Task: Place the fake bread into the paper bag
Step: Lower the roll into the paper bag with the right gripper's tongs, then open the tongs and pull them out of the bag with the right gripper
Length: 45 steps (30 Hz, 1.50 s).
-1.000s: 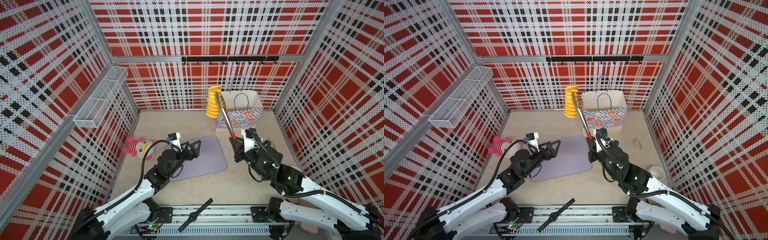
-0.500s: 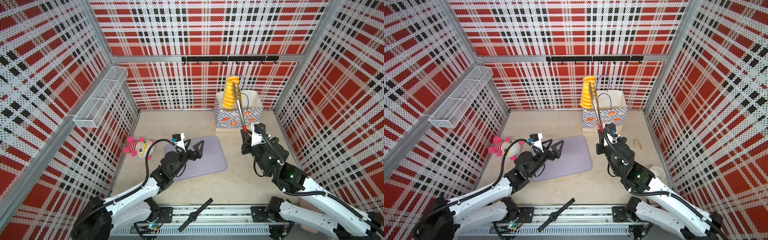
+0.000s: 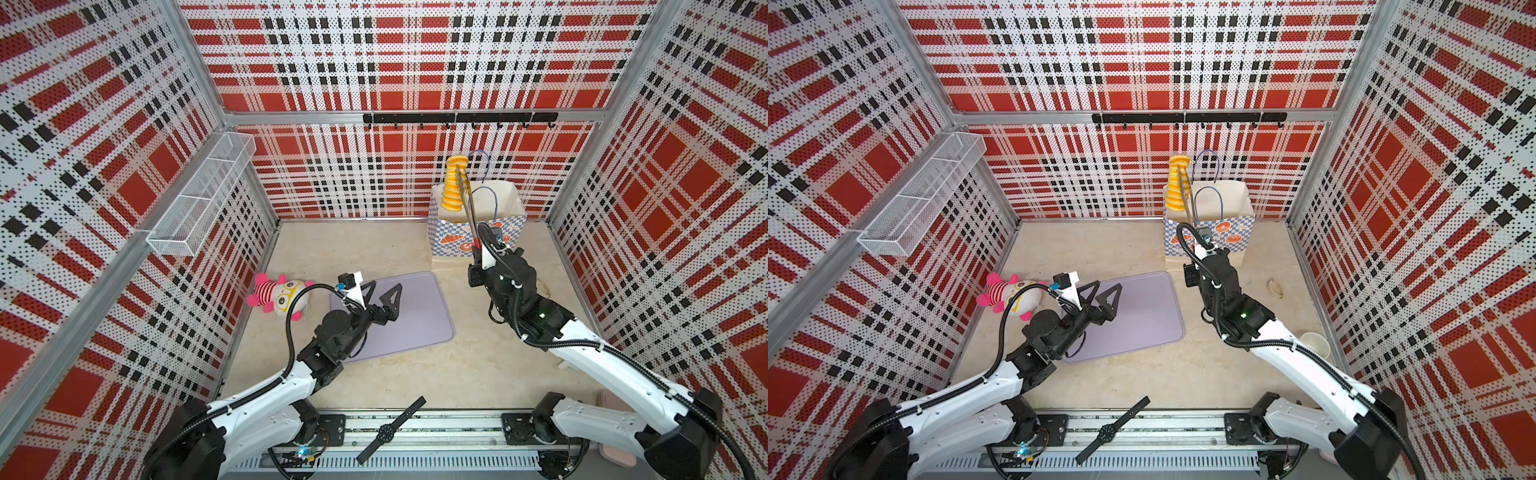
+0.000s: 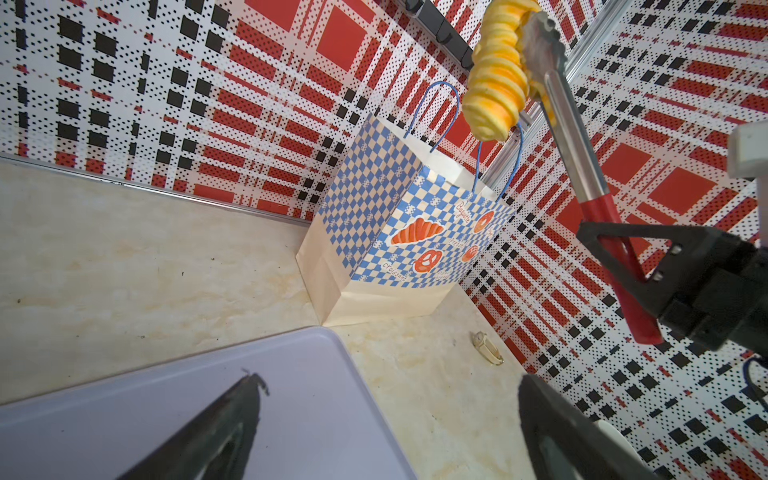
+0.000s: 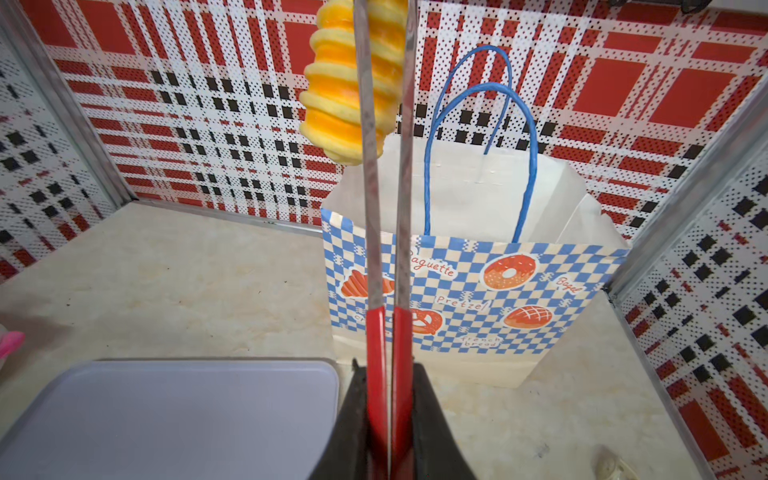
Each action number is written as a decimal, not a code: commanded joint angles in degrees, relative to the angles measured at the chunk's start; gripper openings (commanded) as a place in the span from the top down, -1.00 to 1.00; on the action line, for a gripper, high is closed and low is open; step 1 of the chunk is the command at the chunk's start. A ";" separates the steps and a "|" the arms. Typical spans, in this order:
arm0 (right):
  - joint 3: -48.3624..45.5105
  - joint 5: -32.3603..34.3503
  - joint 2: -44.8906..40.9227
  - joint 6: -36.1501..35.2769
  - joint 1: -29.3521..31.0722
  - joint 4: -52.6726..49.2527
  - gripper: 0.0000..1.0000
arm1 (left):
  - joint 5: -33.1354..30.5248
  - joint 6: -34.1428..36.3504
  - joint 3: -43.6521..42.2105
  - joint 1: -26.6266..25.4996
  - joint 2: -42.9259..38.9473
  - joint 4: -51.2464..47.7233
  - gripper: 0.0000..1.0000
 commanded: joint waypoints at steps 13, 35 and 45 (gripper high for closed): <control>4.57 9.78 9.66 -3.62 -0.66 2.29 0.70 | 0.57 0.09 -1.15 0.46 -1.57 1.52 -0.96; 5.34 8.39 8.46 -0.71 -0.74 -0.76 0.35 | 0.52 -0.01 -1.28 0.54 -1.87 1.39 -0.96; 0.84 -2.88 0.13 3.34 -0.75 1.11 0.39 | -3.73 -1.23 -1.24 0.71 -2.56 -0.20 -0.96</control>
